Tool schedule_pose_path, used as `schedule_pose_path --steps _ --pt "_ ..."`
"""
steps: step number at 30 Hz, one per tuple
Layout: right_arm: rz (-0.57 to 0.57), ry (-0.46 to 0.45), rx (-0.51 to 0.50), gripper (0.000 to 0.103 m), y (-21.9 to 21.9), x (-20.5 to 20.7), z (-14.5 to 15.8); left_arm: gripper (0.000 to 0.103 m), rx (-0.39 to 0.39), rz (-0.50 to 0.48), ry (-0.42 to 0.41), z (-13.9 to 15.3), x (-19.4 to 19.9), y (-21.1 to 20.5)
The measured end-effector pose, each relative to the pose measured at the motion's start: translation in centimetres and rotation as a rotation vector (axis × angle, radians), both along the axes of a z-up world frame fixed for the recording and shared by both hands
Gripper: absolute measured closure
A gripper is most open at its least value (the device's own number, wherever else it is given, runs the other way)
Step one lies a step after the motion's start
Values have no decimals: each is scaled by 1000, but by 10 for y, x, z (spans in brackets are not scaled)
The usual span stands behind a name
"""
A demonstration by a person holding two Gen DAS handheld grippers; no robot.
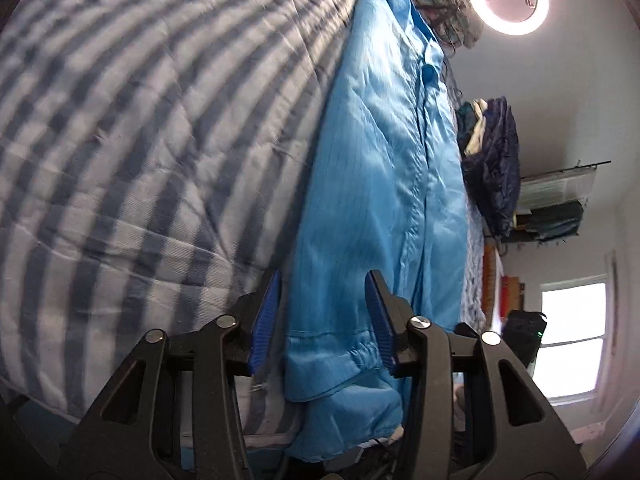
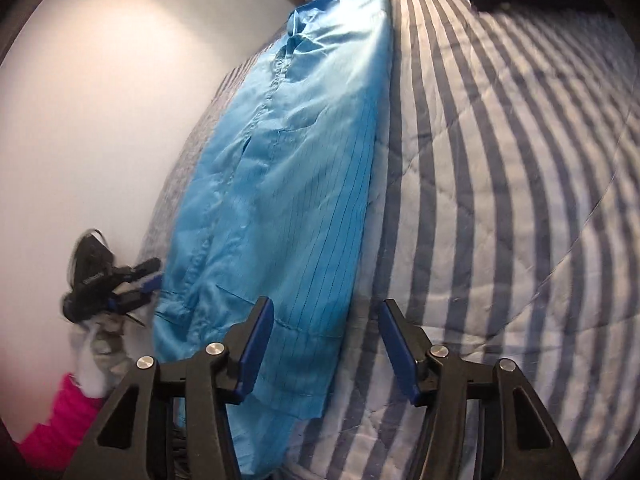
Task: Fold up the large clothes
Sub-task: 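Grasp the hem with the right gripper while the left gripper holds the hem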
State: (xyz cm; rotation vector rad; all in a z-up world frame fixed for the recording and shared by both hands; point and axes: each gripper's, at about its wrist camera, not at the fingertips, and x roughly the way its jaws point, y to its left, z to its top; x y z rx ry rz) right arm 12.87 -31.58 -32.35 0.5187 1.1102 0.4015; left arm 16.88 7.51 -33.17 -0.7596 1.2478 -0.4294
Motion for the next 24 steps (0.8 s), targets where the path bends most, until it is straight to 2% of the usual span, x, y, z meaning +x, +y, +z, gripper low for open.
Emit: schedule_pose_path --steps 2,5,7,9,10,13,14,17,19,21,22,23,24 --pt "1 5 36 47 2 -1 -4 67 -3 -29 9 -1 0 -6" --pt "11 13 93 49 5 0 -8 77 6 -51 9 -1 1 -12" --pt "34 23 107 52 9 0 -9 88 -1 -55 19 -3 1 -13" --pt "63 34 114 55 17 3 -12 96 6 -59 20 -3 2 -15" --pt "72 37 116 61 19 5 -13 98 14 -58 14 -2 2 -16" --pt "113 61 93 93 28 8 -13 101 30 -56 -12 5 -1 -16" --pt "124 64 68 98 30 7 -12 101 25 -53 -24 9 -3 -16" --pt "147 49 17 103 30 3 0 101 40 -51 -55 16 -7 -16" --pt "135 56 37 103 25 0 3 101 57 -44 -71 16 -8 -15" --pt "151 49 22 95 29 -2 4 101 53 -47 -54 11 -6 -14" --pt "162 64 15 80 30 -3 1 98 37 -49 -43 8 -6 -14" --pt "163 84 33 53 29 -3 -1 96 29 -48 -34 6 -6 -14" --pt "153 93 76 48 25 -4 -4 96 26 -49 -29 3 -7 -13"
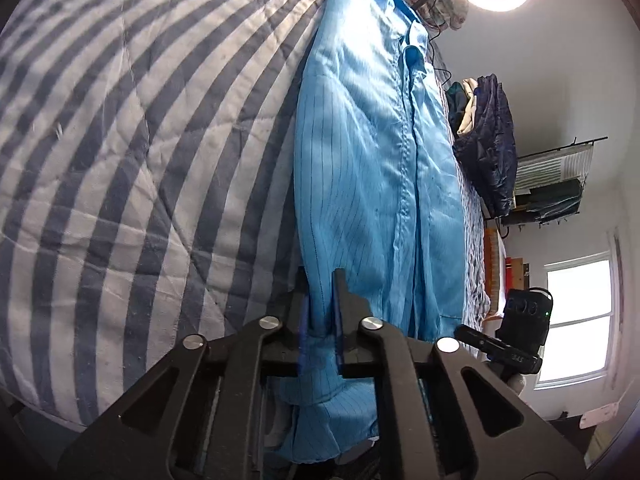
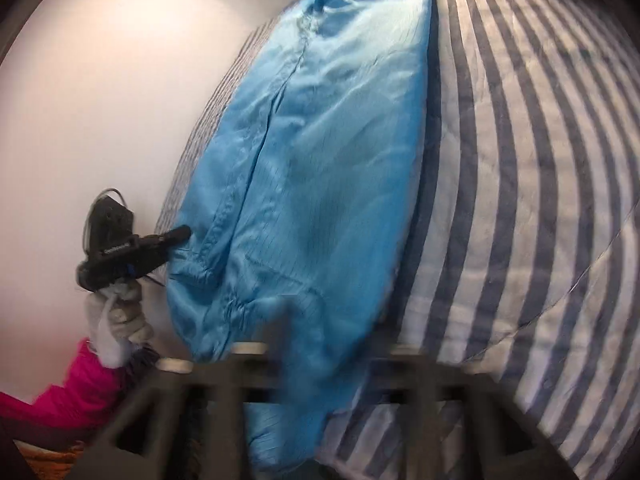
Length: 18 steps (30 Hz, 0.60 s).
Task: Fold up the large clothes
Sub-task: 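Grasp the hem with the right gripper while the left gripper holds the hem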
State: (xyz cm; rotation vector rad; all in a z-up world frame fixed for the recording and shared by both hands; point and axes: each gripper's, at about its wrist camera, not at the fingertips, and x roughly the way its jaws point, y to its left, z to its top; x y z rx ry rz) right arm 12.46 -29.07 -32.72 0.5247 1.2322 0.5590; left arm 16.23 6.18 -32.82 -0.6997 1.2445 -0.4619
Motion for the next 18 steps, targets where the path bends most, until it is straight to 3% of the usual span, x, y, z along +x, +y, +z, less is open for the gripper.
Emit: schedule_pose_path --steps 3,8,11,18 --pt "-15 17 56 61 1 -3 -4 96 -5 -13 24 -9 -2 -4" --pt "-11 30 72 95 8 -6 -11 102 -2 -20 -4 0 -3 -10" --pt "-17 16 104 101 6 -6 -9 103 -49 -11 -28 12 -4 -9" --pt "-59 -36 230 102 -8 -3 8 103 -122 5 -98 43 7 -6"
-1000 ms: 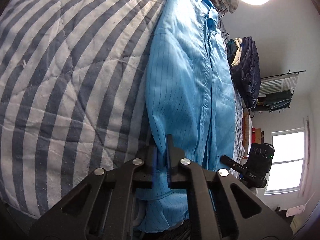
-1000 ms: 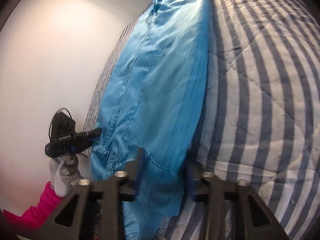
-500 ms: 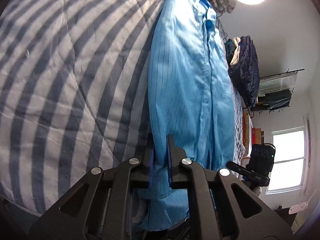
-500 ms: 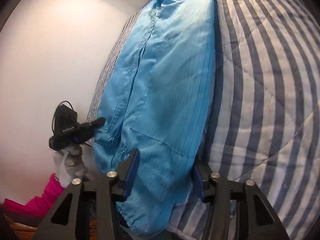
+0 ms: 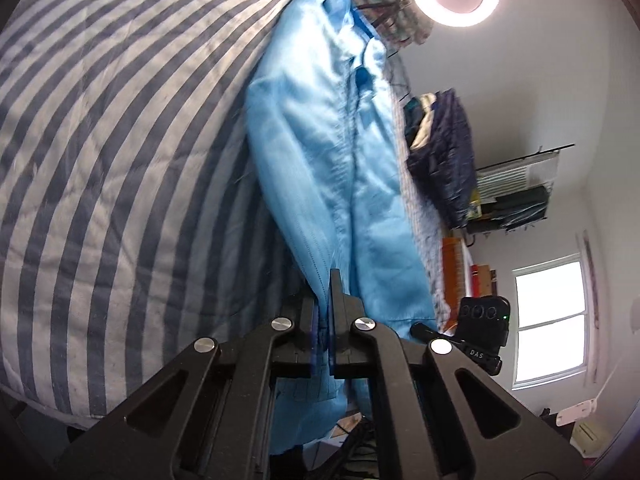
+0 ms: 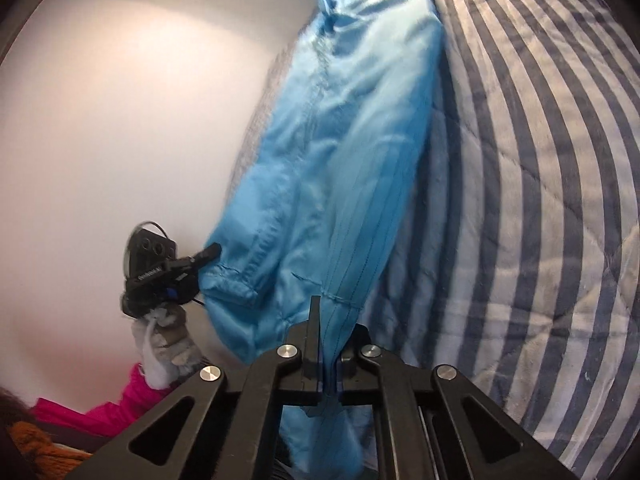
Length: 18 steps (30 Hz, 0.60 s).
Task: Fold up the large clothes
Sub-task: 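Grasp the hem with the right gripper while the left gripper holds the hem, then lift the hem with both grippers and fold it over toward the collar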
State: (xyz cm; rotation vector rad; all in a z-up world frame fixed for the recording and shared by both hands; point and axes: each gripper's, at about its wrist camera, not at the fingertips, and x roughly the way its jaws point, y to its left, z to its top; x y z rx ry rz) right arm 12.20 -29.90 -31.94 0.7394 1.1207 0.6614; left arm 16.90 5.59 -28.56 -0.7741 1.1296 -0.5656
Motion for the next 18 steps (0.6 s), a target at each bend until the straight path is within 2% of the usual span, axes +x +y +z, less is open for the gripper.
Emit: schedule_pose_path --steps 9,18 --pt "-60 -97 60 102 -11 33 32 103 -5 18 -70 30 40 -8" --pt "-105 -167 -6 103 -17 81 65 103 25 23 -139 52 93 -23"
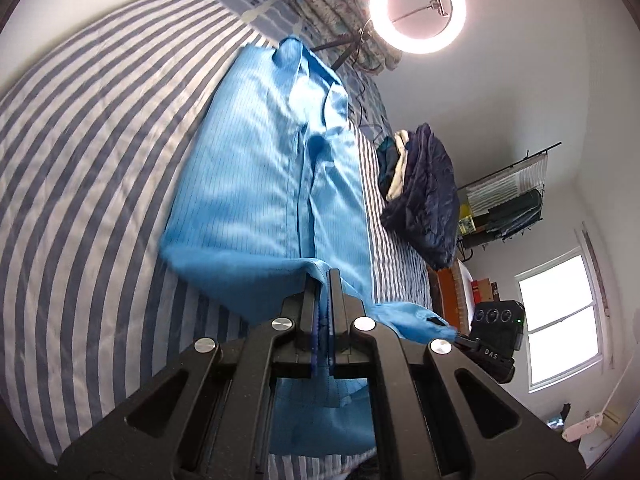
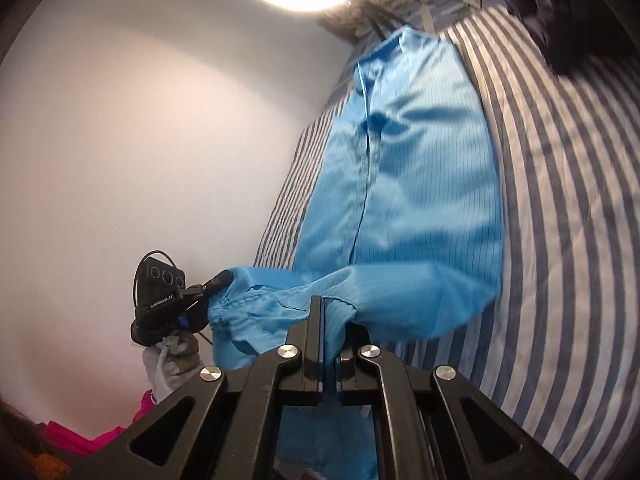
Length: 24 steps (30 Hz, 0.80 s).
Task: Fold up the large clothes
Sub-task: 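Lift the hem with both grippers and fold it over toward the collar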
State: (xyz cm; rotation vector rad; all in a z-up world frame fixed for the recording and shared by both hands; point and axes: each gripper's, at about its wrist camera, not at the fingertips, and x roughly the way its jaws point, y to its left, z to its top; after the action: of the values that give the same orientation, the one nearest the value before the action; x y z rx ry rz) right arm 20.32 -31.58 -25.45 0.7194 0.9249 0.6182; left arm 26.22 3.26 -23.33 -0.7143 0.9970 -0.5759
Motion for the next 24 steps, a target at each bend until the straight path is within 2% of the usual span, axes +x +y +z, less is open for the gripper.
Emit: schedule_pose_path --steps 7,14,20,24 --pt "-61 2 -60 103 -16 46 2 103 27 48 -6 -11 42 -7" --pt "-95 45 -160 103 -21 88 -14 103 71 100 50 -39 79 -10" --pt "-94 81 -262 103 -13 114 -33 103 142 116 65 -61 91 -16" --pt "-85 102 -296 103 -13 121 -45 103 145 115 87 -73 95 -17"
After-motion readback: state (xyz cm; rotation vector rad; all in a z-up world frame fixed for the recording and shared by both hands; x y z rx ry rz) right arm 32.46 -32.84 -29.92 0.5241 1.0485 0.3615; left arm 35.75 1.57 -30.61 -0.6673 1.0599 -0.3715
